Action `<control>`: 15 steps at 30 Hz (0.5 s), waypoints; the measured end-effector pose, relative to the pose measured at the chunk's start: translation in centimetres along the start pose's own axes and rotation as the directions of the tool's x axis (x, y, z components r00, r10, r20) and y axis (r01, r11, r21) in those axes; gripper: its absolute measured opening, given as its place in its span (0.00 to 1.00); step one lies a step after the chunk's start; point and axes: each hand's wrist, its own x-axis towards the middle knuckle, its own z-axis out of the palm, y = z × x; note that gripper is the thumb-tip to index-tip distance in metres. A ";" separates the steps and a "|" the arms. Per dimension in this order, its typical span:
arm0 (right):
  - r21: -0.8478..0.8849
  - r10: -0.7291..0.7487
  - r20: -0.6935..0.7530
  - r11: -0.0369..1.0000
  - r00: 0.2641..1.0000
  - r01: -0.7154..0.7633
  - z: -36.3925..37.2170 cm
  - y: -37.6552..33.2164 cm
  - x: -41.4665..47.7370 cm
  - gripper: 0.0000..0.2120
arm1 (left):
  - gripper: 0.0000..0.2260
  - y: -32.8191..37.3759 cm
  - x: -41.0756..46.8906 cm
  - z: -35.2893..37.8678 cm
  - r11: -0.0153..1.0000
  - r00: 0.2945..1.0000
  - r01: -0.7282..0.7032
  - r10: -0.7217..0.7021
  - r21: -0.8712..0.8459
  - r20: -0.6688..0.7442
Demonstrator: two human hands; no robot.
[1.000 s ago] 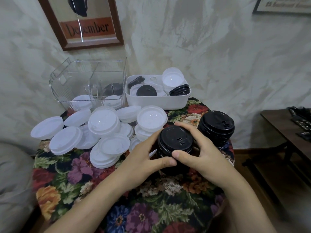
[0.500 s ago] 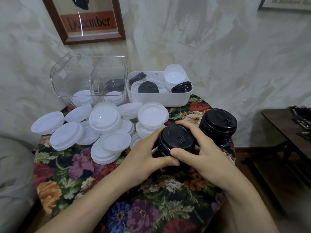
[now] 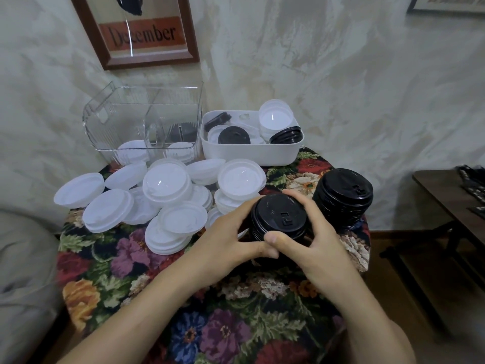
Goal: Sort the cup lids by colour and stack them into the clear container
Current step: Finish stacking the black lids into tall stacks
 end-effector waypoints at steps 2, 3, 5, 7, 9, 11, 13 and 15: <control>0.012 -0.001 -0.006 1.000 1.000 0.001 0.1 0.3 0.0 0.32 | 0.33 -0.2 0.1 -1.0 1.000 0.996 -0.009 0.011 -0.025 0.088; 0.015 0.000 -0.007 1.000 1.000 0.000 0.1 0.5 0.0 0.32 | 0.32 -0.2 0.1 -1.7 0.999 0.991 -0.001 0.008 -0.053 0.131; 0.017 0.003 0.000 1.000 1.000 -0.003 0.2 0.8 0.0 0.33 | 0.28 0.2 0.2 -3.2 0.991 0.986 0.026 -0.004 -0.130 0.166; 0.022 0.002 -0.002 1.000 1.000 -0.002 0.4 1.0 0.0 0.33 | 0.24 1.1 0.9 -4.7 0.991 0.997 0.005 0.006 -0.131 0.082; 0.038 -0.006 -0.022 0.999 1.000 0.007 0.7 1.1 -0.1 0.34 | 0.20 1.8 2.9 -5.8 0.998 0.995 -0.064 0.062 -0.020 -0.082; 0.059 -0.020 -0.047 0.998 0.999 0.023 1.0 1.3 -0.2 0.34 | 0.18 2.5 6.1 -6.6 0.981 0.966 -0.089 0.127 0.171 -0.224; 0.083 -0.030 -0.067 0.996 0.997 0.035 1.3 1.4 -0.3 0.34 | 0.18 2.7 9.7 -7.3 0.912 0.939 -0.028 0.164 0.410 -0.301; 0.088 -0.039 -0.078 0.995 0.996 0.046 1.4 1.6 -0.3 0.35 | 0.19 2.7 13.1 -8.1 0.814 0.939 0.073 0.139 0.576 -0.315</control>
